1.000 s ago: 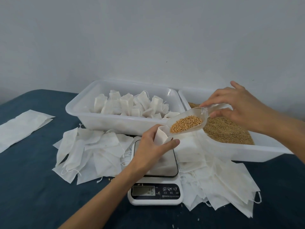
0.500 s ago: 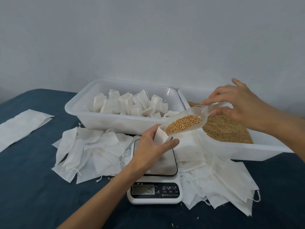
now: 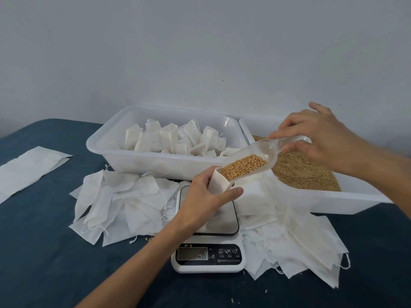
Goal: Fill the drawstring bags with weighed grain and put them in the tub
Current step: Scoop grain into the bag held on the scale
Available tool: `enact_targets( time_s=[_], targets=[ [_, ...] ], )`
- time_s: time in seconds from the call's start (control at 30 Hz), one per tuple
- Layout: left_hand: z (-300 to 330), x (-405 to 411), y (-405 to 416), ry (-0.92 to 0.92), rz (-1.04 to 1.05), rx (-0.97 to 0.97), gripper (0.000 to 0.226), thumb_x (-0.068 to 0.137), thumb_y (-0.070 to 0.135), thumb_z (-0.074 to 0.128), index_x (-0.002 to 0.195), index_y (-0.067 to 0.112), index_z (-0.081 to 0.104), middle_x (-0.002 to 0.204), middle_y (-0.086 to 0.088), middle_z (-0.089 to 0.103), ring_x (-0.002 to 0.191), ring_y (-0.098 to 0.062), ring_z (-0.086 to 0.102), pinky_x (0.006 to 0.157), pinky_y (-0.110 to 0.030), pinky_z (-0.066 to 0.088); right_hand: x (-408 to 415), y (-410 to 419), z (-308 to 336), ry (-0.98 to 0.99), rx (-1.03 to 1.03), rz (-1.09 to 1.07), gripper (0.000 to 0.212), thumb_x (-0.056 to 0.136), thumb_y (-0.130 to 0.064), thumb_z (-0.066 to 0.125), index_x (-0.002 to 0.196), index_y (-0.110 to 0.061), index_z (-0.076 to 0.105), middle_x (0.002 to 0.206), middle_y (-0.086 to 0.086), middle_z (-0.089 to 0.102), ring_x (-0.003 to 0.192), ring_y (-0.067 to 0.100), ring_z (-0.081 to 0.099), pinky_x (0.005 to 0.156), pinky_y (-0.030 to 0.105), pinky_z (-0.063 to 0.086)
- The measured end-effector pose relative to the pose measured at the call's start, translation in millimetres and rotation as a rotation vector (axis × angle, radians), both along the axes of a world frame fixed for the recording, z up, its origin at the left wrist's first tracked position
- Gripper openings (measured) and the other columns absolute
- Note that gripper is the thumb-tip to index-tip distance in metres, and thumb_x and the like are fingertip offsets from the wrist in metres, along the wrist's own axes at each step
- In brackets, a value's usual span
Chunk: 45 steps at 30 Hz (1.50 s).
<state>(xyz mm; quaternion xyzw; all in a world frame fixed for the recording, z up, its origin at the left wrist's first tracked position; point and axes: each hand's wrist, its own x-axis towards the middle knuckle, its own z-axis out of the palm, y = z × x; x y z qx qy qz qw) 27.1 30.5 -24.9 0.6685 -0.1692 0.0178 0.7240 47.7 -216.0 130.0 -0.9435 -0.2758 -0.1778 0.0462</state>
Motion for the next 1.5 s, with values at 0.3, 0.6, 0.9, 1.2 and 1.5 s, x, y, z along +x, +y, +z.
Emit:
enact_targets(
  time_s=[0.3,0.6,0.9,1.2,1.5],
  targets=[
    [-1.3,0.8,0.5,0.003,-0.007,0.011,0.033,0.079,0.035,0.087,0.108,0.031,0.075,0.106,0.007,0.078,0.102,-0.013,0.072,0.086,-0.023,0.052,-0.2,-1.1,-1.9,-0.001,-0.003,-0.001,0.035,0.089,-0.019,0.074,0.119,-0.037,0.071,0.105,-0.014,0.062,0.106,0.009,0.053,0.124,0.044,0.005],
    [-0.7,1.7,4.2,0.024,-0.007,0.020,0.029,0.080,0.030,0.088,0.105,0.028,0.076,0.101,0.005,0.079,0.092,-0.010,0.072,0.077,-0.019,0.052,1.9,-1.9,-5.6,-0.027,-0.023,0.014,0.037,0.087,-0.019,0.076,0.119,-0.037,0.071,0.103,-0.016,0.060,0.104,0.009,0.053,0.124,0.044,0.005],
    [-0.1,4.7,7.9,0.036,0.000,0.082,0.043,0.078,0.036,0.089,0.114,0.019,0.074,0.109,-0.006,0.077,0.105,-0.030,0.070,0.099,-0.050,0.053,4.0,-3.4,-6.3,-0.046,-0.031,0.030,0.038,0.087,-0.020,0.076,0.119,-0.039,0.070,0.104,-0.014,0.062,0.102,0.006,0.051,0.122,0.042,0.005],
    [5.0,4.0,12.4,0.070,-0.053,0.107,0.039,0.079,0.034,0.088,0.110,0.015,0.074,0.110,-0.013,0.075,0.102,-0.032,0.070,0.096,-0.052,0.054,6.0,-4.8,-7.9,-0.067,-0.050,0.037,0.039,0.086,-0.020,0.076,0.119,-0.038,0.071,0.102,-0.014,0.061,0.099,0.006,0.049,0.122,0.047,0.007],
    [8.8,2.1,14.6,0.071,-0.057,0.098,0.030,0.085,0.021,0.087,0.109,0.009,0.074,0.112,-0.018,0.074,0.097,-0.023,0.068,0.090,-0.040,0.051,3.9,-3.0,-10.0,-0.052,-0.024,0.031,0.037,0.087,-0.017,0.074,0.119,-0.036,0.072,0.101,-0.016,0.060,0.100,0.007,0.051,0.123,0.044,0.005]
  ],
)
